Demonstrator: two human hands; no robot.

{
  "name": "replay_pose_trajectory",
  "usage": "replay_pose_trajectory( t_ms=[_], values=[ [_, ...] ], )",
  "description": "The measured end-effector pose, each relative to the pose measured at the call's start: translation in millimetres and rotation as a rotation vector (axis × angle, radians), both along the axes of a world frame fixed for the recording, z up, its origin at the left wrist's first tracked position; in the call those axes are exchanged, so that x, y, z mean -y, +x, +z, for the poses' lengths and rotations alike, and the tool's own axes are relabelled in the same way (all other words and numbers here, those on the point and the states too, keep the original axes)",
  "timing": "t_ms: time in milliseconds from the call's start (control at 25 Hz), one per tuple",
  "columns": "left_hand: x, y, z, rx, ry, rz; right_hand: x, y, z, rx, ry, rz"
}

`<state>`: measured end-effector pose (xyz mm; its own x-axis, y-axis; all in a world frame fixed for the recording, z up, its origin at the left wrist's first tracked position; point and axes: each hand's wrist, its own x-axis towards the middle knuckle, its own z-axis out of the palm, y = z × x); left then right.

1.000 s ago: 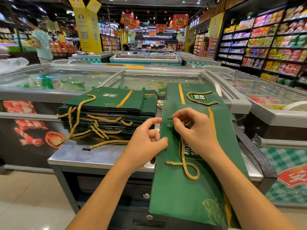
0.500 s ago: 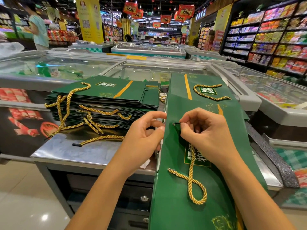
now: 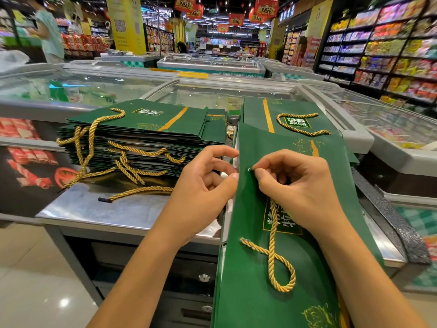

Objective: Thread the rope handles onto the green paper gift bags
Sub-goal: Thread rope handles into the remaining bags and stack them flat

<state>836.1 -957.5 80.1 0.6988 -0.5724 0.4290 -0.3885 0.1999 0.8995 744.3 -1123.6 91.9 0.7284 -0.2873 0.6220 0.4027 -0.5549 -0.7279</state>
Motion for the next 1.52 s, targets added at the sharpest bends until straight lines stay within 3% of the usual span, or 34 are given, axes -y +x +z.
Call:
replay_pose_trajectory(
  t_ms=[240,520,640,1000,1240,1320,1440,1520],
  values=[
    [-2,-2,3,0.034,0.005,-0.033,2,-1,-1,0.035,0.017,0.004],
    [-1,-7,6,0.11,0.023,-0.027,5,3,-1,0.066,-0.106,0.052],
    [0,-7,5,0.16,0.064,0.006,5,3,-2,0.036,-0.195,0.079],
    [3,-8,-1,0.247,0.2,0.114,4,3,-1,0.024,-0.212,0.107],
    [6,-10,4,0.26,0.165,0.223,2,5,-1,0.013,-0.197,0.108],
    [4,-5,3,0.111,0.132,0.224,0,5,-1,0.008,-0.186,0.106],
    [-2,-1,7,-0.364,-0.076,0.113,-2,3,-1,-0.012,-0.161,0.12],
    [-5,1,11,-0.498,-0.129,0.056,-5,1,0,-0.025,-0.157,0.119]
  ],
)
